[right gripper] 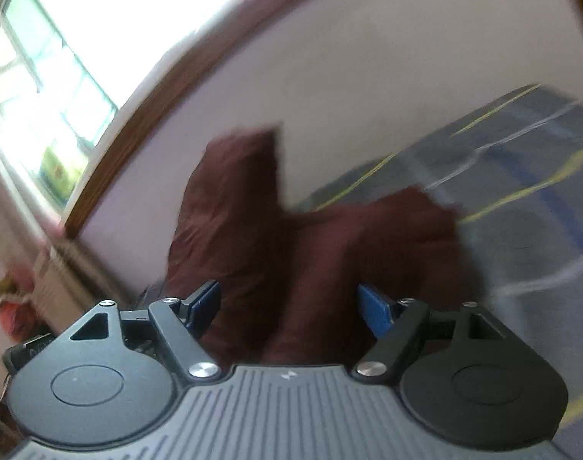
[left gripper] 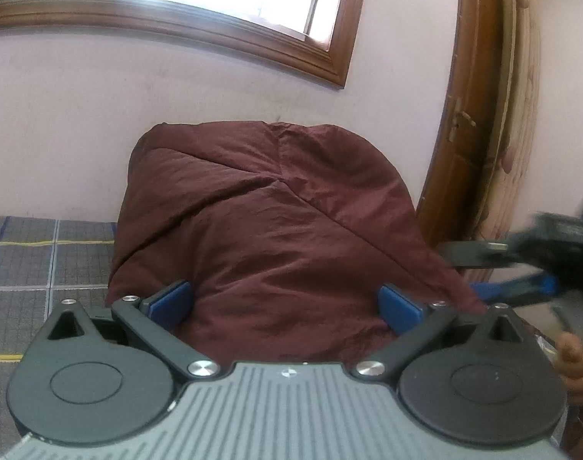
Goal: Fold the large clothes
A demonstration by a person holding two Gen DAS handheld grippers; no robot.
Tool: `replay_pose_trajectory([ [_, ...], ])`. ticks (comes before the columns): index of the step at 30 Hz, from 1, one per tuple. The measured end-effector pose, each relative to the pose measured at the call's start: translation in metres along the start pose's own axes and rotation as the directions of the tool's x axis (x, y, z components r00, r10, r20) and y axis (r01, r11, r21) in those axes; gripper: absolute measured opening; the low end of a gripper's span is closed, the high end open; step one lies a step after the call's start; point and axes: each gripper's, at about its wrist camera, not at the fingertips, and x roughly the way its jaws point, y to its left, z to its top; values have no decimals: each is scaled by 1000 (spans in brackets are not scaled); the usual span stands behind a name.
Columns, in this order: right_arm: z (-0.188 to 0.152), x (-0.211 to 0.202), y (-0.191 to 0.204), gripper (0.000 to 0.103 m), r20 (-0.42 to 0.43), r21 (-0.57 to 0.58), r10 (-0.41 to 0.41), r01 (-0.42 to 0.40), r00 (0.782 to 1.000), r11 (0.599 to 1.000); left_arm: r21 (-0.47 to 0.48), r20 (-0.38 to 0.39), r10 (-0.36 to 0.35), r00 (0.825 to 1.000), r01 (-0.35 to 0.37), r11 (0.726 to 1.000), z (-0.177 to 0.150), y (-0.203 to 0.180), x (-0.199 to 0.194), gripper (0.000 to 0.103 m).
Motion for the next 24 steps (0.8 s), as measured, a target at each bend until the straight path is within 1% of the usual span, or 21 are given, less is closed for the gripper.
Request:
replay_pose_trajectory([
  [1,4,18,9,77,-15,-18,-10,10,1000,1000,-4,-2,2,1000,-2,1000,0,0,0,101],
  [3,16,45,24,40,-8,-108,3,-4,1000,994,-12,-6,23,1000,-23,1000,4,0,6,101],
  [4,26,52,31,35,10,-158,15,-13,1000,987,-31,-10,23,1000,-23,999,5,3,6,101],
  [5,35,55,34,26,28,-183,30,-24,999,983,-67,-11,5,1000,-5,998,8,7,6,101],
  [6,44,55,36,21,47,-196,52,-42,998,980,-100,-5,-18,1000,18,995,11,10,5,101],
  [8,50,46,31,17,79,-211,77,-59,994,976,-123,5,-58,998,58,991,14,7,4,101],
  [11,30,30,0,15,94,-198,52,-33,994,980,-106,-8,-111,994,110,988,5,-9,7,101],
  [12,21,25,-17,15,95,-163,32,-16,995,986,-91,-11,-134,991,133,987,0,-15,9,101],
  [14,10,21,-60,15,96,-40,6,-2,995,999,-58,-14,-166,986,165,984,-7,-27,11,101],
  [15,7,22,-75,15,85,2,-17,17,996,1000,-38,-23,-176,984,175,984,-10,-33,13,101],
  [17,2,25,-97,15,67,91,21,-28,997,995,15,-36,-174,984,175,984,-15,-43,17,101],
  [18,2,22,-97,16,84,109,27,-36,996,993,33,-40,-173,984,174,984,-17,-45,17,101],
  [19,5,19,-91,16,107,97,14,-24,994,995,37,-41,-171,984,173,984,-18,-45,18,101],
  [21,18,5,-74,18,168,24,-52,48,984,999,18,-39,-172,984,173,985,-20,-41,16,101],
  [22,28,-2,-60,18,215,-22,-73,80,974,997,15,-40,-175,984,176,984,-20,-40,16,101],
  [23,36,-8,-50,18,242,-55,-69,85,968,995,18,-41,-176,984,177,984,-21,-40,15,102],
  [24,49,-10,-34,18,258,-102,-48,76,965,992,23,-41,-175,984,176,984,-21,-41,15,102],
])
